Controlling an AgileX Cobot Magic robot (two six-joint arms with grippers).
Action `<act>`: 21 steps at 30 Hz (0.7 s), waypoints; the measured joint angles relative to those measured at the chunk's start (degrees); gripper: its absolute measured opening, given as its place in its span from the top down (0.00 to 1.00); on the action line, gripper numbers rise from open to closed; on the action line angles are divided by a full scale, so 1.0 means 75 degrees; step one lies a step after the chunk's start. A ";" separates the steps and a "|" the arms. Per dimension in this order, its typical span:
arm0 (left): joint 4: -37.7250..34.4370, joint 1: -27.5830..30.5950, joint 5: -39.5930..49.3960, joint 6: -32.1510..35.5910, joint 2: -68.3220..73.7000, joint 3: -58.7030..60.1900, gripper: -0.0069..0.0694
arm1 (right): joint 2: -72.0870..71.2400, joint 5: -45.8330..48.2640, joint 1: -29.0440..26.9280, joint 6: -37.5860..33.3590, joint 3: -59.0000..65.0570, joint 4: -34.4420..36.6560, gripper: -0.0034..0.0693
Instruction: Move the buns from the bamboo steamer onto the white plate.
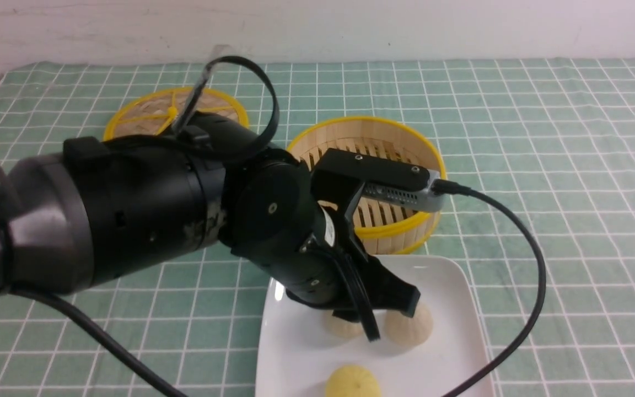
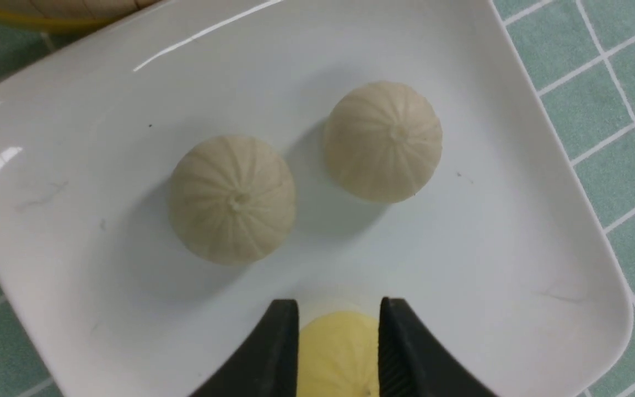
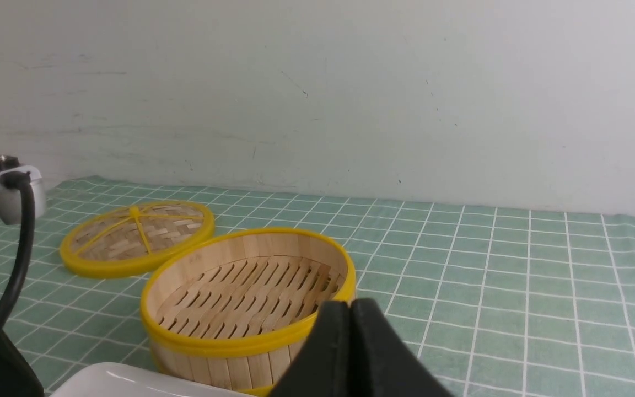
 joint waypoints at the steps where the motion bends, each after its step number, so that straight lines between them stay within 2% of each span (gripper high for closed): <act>1: 0.0036 0.0000 -0.0100 0.0019 0.0000 0.0000 0.60 | -0.0030 -0.0020 0.0000 0.0000 0.0063 -0.0019 0.95; 7: 0.0085 0.0000 -0.0687 0.0039 0.0000 0.0000 0.66 | -0.0643 -0.0087 -0.0186 0.0000 0.0932 -0.0735 0.95; 10: 0.0085 0.0000 -0.0635 0.0045 -0.0041 0.0000 0.73 | -0.0915 -0.0071 -0.0538 0.0000 0.1474 -0.1024 0.95; 14: 0.0154 -0.0007 -0.0155 0.0232 -0.0525 0.0000 0.88 | -0.1293 0.0302 -0.1239 0.0000 0.2164 -0.1320 0.94; 17: 0.0394 -0.0007 0.0162 0.0288 -0.1306 0.0000 0.91 | -0.1309 0.0923 -0.1535 0.0000 0.2174 -0.1347 0.93; 21: 0.0684 -0.0007 0.0447 0.0185 -0.2133 0.0000 0.91 | -0.1307 0.1337 -0.1576 0.0000 0.2163 -0.1378 0.93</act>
